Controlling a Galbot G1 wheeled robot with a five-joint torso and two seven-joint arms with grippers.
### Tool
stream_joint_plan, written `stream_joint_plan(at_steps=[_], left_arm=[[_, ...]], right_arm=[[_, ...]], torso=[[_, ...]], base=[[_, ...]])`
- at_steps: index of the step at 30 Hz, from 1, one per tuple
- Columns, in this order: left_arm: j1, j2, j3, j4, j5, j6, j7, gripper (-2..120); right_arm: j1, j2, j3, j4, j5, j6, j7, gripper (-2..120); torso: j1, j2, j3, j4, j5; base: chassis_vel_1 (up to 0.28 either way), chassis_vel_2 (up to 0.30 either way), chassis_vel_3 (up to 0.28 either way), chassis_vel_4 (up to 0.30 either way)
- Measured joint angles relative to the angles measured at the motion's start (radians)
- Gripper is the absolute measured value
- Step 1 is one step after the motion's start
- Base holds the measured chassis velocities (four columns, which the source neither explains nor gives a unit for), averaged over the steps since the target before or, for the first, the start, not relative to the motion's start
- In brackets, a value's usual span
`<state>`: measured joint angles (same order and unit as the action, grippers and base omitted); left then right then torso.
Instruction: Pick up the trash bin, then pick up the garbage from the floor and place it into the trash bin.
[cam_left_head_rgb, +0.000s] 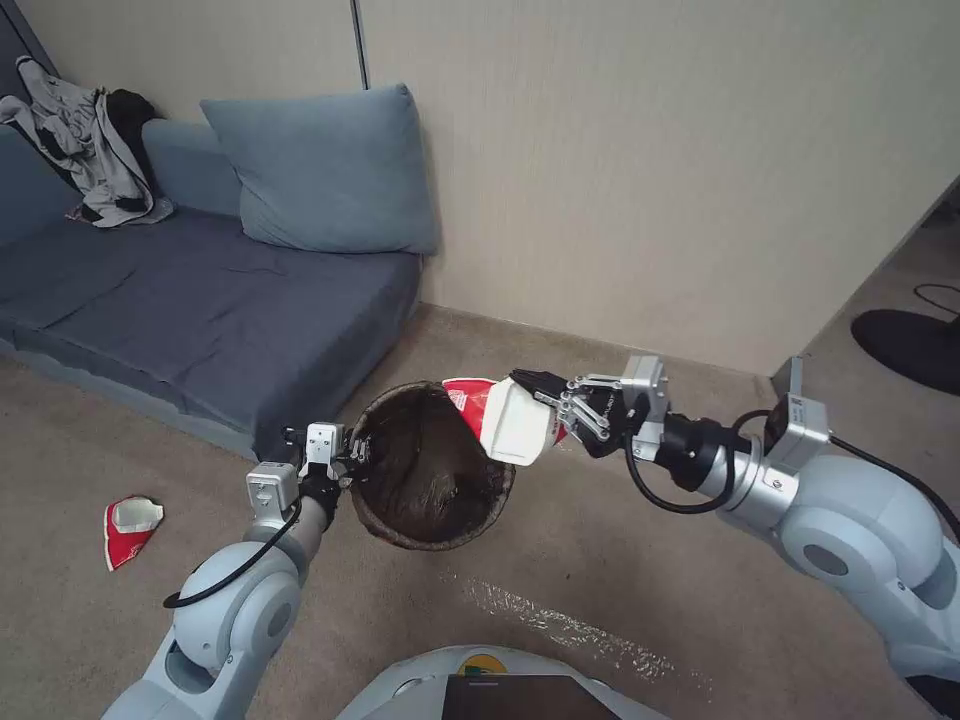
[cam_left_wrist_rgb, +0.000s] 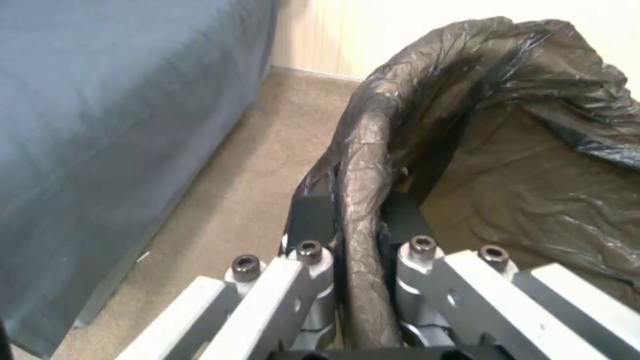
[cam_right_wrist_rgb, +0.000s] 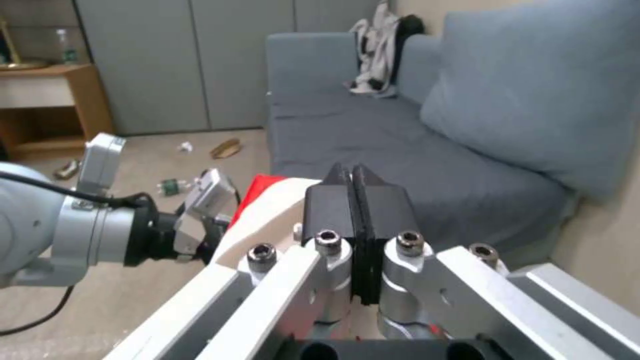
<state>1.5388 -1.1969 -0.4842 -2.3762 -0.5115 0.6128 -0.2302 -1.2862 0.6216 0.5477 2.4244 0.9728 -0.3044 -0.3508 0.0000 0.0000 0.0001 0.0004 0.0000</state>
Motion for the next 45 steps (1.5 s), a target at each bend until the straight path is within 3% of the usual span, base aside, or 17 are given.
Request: stream_joint_plan(at_steps=[14,23,35,45], left_arm=[[-0.006,-0.011,0.001,0.005,-0.001,0.002,0.0,5],[-0.01,-0.013,-0.001,0.005,-0.001,0.003,0.001,5],[-0.014,-0.017,0.0,0.009,-0.003,0.003,0.004,5],[-0.016,-0.022,0.0,0.011,-0.003,0.004,0.008,5]], right_arm=[[0.227,0.015,-0.294,-0.063,-0.019,-0.018,0.031,0],[0.296,0.036,-0.405,-0.109,-0.058,-0.024,0.038,0],[0.313,0.064,-0.468,-0.16,-0.131,-0.024,0.058,-2],[0.329,0.076,-0.501,-0.167,-0.147,-0.023,0.089,34]], torso=[[0.0,0.0,0.0,-0.0003,0.0],[0.0,0.0,0.0,-0.0003,-0.0001],[0.0,0.0,0.0,-0.0005,-0.0001],[0.0,0.0,0.0,-0.0004,-0.0001]], base=[[0.0,0.0,0.0,0.0],[0.0,0.0,0.0,0.0],[0.0,0.0,0.0,0.0],[0.0,0.0,0.0,0.0]])
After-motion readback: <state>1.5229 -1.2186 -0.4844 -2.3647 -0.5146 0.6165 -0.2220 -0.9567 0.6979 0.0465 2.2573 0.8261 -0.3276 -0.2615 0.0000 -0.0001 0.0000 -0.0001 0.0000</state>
